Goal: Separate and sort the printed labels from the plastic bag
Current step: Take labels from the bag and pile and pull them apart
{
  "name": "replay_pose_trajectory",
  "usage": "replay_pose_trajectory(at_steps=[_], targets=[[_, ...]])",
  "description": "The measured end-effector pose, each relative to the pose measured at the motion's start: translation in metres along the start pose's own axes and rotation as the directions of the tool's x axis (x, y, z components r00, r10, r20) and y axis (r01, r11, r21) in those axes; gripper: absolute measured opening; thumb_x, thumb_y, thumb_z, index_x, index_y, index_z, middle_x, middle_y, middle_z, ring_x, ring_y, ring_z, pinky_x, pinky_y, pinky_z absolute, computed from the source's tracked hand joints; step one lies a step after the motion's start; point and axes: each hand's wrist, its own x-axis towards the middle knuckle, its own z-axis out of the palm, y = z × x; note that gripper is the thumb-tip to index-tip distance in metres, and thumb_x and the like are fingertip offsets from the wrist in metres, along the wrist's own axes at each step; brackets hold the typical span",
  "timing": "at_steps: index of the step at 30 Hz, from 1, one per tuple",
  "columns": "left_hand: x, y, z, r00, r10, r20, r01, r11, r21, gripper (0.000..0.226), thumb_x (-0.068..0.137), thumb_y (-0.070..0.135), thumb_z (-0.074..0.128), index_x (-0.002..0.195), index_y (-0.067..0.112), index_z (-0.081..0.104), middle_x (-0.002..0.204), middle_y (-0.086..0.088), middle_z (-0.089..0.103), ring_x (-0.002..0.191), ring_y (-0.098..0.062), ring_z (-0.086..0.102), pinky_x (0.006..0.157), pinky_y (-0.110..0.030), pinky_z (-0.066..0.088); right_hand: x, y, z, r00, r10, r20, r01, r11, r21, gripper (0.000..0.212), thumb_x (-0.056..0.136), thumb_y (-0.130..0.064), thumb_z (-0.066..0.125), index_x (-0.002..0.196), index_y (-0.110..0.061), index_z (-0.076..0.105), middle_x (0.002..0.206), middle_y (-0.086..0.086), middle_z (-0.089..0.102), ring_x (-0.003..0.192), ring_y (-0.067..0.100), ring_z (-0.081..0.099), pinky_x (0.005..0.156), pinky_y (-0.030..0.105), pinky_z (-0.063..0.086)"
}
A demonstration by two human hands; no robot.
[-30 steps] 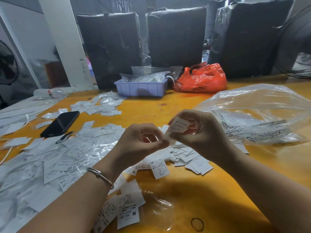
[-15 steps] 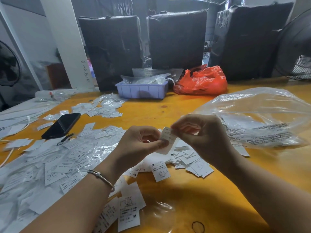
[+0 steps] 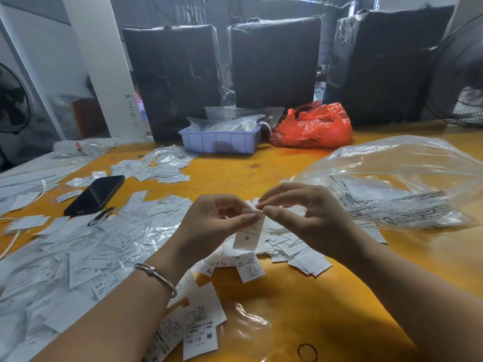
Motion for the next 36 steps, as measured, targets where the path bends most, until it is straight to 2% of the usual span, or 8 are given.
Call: replay_pose_trajectory(at_steps=[4,10,13,18,20,24,30,36], targets=[[0.005,-0.008,-0.006,0.992,-0.076,-0.105,0.083,0.995,0.06,0.006,0.081,0.019,0.075,0.08,0.013,0.074,0.079,-0.002,0.074,0.078,-0.015,0.068,0.066,-0.021,0.054,0.003,0.021,-0.012,0.977,0.074,-0.198,-0.13,0.948,-0.29,0.012,0.086,-0.018,0.063,0.088,-0.015,0.075,0.088,-0.003,0.073,0.083,0.013,0.066,0.076,0.039,0.053],[0.009,-0.021,-0.018,0.933,-0.089,-0.348,0.194,0.94,0.281,0.02,0.096,0.015,0.053,0.085,0.024,0.066,0.081,0.005,0.067,0.079,-0.014,0.061,0.059,-0.027,0.045,0.005,0.056,-0.039,0.852,0.351,-0.39,-0.524,0.552,-0.649,0.029,0.083,-0.01,0.05,0.105,-0.015,0.067,0.101,0.009,0.067,0.099,0.027,0.055,0.092,0.039,0.033],[0.009,-0.023,-0.022,0.903,-0.144,-0.405,0.291,0.897,0.331,0.026,0.093,0.012,0.045,0.088,0.025,0.066,0.085,0.01,0.065,0.085,-0.018,0.061,0.072,-0.037,0.052,0.003,0.068,-0.048,0.775,0.478,-0.413,-0.613,0.412,-0.674,0.037,0.085,-0.009,0.046,0.121,-0.013,0.057,0.117,0.012,0.058,0.114,0.029,0.046,0.098,0.043,0.028],[0.008,-0.023,-0.023,0.891,-0.259,-0.372,0.45,0.607,0.655,0.032,0.087,0.009,0.038,0.081,0.022,0.067,0.095,0.002,0.066,0.092,-0.022,0.055,0.09,-0.04,0.04,0.0,0.081,-0.051,0.686,0.629,-0.366,-0.635,0.271,-0.723,0.031,0.09,-0.01,0.04,0.117,-0.009,0.054,0.124,0.014,0.047,0.121,0.033,0.038,0.101,0.049,0.03],[0.009,-0.024,-0.022,0.886,-0.313,-0.342,0.46,0.5,0.734,0.033,0.088,0.007,0.038,0.085,0.02,0.068,0.099,0.0,0.065,0.1,-0.024,0.053,0.096,-0.044,0.037,0.001,0.084,-0.052,0.667,0.645,-0.373,-0.645,0.248,-0.723,0.026,0.089,-0.01,0.044,0.112,-0.009,0.057,0.121,0.013,0.049,0.12,0.033,0.04,0.101,0.048,0.03],[0.009,-0.024,-0.02,0.901,-0.293,-0.318,0.426,0.472,0.772,0.033,0.086,0.006,0.04,0.085,0.022,0.069,0.098,0.001,0.057,0.105,-0.025,0.048,0.1,-0.05,0.037,0.003,0.089,-0.054,0.67,0.578,-0.466,-0.685,0.239,-0.688,0.02,0.087,-0.009,0.051,0.101,-0.01,0.065,0.11,0.01,0.058,0.112,0.031,0.046,0.096,0.043,0.033],[0.007,-0.021,-0.017,0.929,-0.184,-0.322,0.367,0.588,0.721,0.021,0.086,0.014,0.05,0.084,0.03,0.063,0.111,0.003,0.055,0.115,-0.022,0.043,0.106,-0.051,0.033,0.003,0.091,-0.057,0.64,0.544,-0.542,-0.755,0.312,-0.577,0.019,0.086,-0.009,0.057,0.099,-0.013,0.07,0.106,0.01,0.064,0.109,0.032,0.05,0.091,0.042,0.04],[0.005,-0.021,-0.013,0.943,-0.11,-0.314,0.301,0.681,0.668,0.017,0.087,0.016,0.053,0.087,0.026,0.067,0.113,0.002,0.057,0.114,-0.019,0.043,0.1,-0.042,0.035,0.002,0.088,-0.057,0.666,0.357,-0.655,-0.721,0.532,-0.443,0.018,0.089,-0.016,0.056,0.078,-0.011,0.07,0.09,0.018,0.065,0.094,0.038,0.053,0.084,0.041,0.042]])
